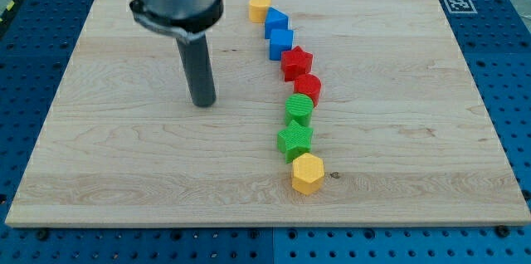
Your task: Keep the yellow heart above the blue triangle
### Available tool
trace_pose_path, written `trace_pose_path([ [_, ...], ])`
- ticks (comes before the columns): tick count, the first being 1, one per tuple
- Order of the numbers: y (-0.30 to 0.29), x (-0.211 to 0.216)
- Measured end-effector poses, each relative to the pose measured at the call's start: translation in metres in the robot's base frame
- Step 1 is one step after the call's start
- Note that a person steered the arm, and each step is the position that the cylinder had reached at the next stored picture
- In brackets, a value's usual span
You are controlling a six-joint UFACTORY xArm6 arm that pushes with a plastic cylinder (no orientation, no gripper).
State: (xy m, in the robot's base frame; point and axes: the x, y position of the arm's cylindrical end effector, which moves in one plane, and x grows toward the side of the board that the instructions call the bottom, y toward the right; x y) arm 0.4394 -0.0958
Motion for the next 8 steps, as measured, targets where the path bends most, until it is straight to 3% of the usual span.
trace_pose_path([
  [2, -0.008, -0.137],
  [3, 0.029, -0.210],
  [4, 0.099, -0.246],
  [6, 0.143, -0.246],
  [8, 0.111, -0.233],
])
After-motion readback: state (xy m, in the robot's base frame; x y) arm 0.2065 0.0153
